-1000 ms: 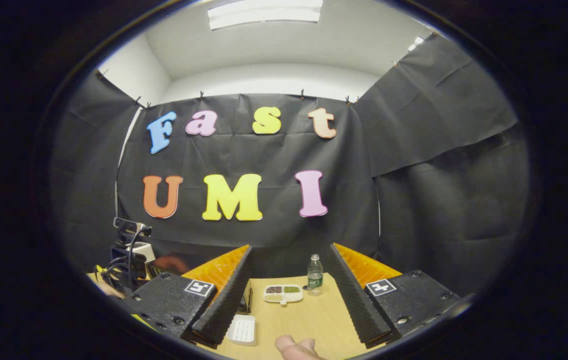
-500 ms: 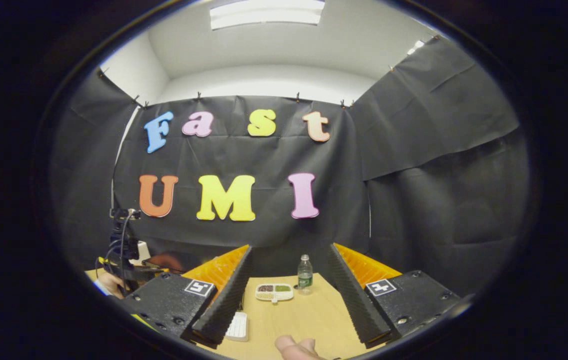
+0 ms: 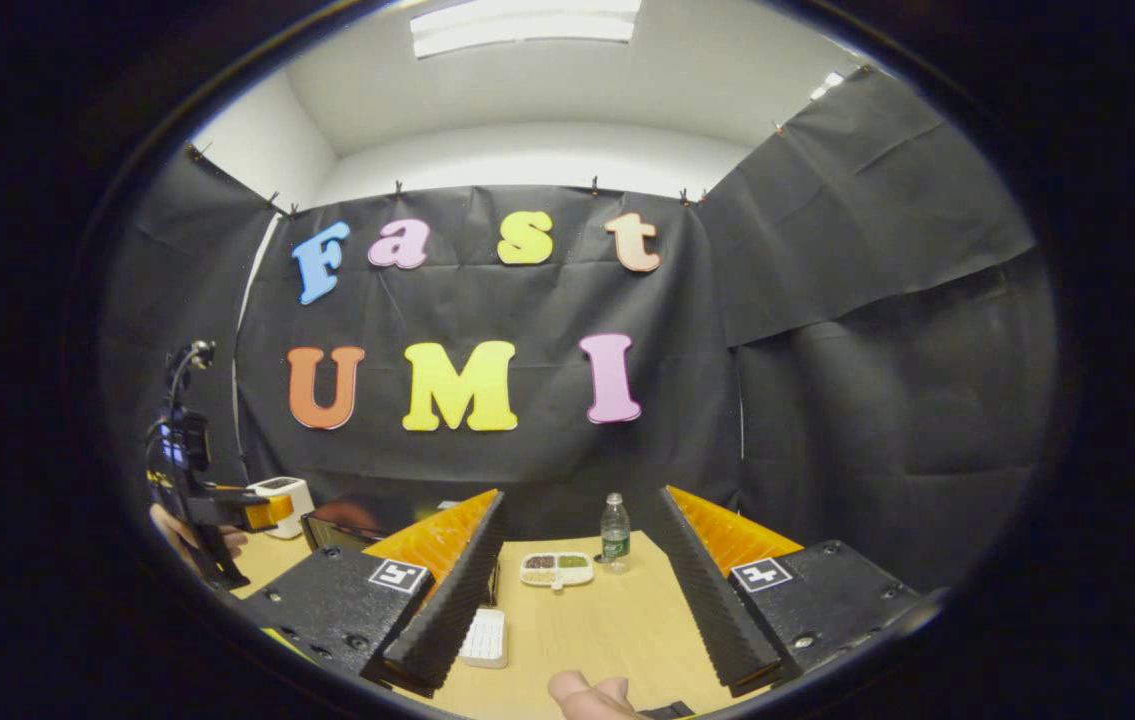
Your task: Open the electric oven with the left hand, put the food in, and close the electric oven.
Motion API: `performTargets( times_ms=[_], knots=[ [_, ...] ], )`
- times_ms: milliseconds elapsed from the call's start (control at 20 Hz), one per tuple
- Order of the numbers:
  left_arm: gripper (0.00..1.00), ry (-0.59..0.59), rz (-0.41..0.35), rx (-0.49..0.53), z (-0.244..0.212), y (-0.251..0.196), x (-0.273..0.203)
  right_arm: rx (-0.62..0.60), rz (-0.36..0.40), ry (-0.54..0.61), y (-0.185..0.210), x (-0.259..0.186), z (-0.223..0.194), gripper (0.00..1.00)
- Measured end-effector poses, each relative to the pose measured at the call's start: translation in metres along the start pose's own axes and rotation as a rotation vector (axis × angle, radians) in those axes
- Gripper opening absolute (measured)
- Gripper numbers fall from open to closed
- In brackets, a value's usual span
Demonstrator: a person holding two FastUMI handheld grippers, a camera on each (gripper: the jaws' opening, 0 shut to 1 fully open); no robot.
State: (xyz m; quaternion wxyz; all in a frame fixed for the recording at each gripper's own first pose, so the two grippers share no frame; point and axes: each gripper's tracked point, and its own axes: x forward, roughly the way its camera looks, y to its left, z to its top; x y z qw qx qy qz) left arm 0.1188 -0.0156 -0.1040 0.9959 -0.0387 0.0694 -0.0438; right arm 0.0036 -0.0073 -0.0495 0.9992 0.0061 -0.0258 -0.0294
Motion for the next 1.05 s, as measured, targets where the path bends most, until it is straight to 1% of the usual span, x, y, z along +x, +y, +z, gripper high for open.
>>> performTargets(
  times_ms=[200,300,350,550,650,750,900,1050],
  knots=[
    [0.92,-0.078,-0.017,0.030,0.037,-0.011,-0.051,0.000,0.014,-0.010,0.000,-0.014,0.005,0.95],
    [0.92,-0.104,-0.024,0.033,0.049,-0.017,-0.074,-0.007,0.006,-0.018,-0.007,-0.020,0.007,0.95],
    [0.92,-0.108,-0.016,0.040,0.051,-0.016,-0.084,-0.006,0.001,-0.023,-0.010,-0.023,0.009,0.95],
    [0.92,-0.128,0.008,0.063,0.045,-0.021,-0.119,0.010,0.017,-0.024,-0.009,-0.033,0.005,0.95],
    [0.92,-0.132,0.040,0.068,0.040,-0.018,-0.132,0.004,0.018,-0.017,-0.010,-0.036,-0.001,0.95],
    [0.92,-0.137,0.056,0.076,0.034,-0.018,-0.143,0.002,0.027,-0.008,-0.007,-0.038,-0.007,0.95],
    [0.92,-0.143,0.039,0.072,0.026,-0.023,-0.154,-0.014,0.063,0.010,0.004,-0.043,-0.015,0.95],
    [0.92,-0.140,0.038,0.059,0.023,-0.021,-0.164,-0.021,0.078,0.006,0.010,-0.046,-0.011,0.95]
  ],
)
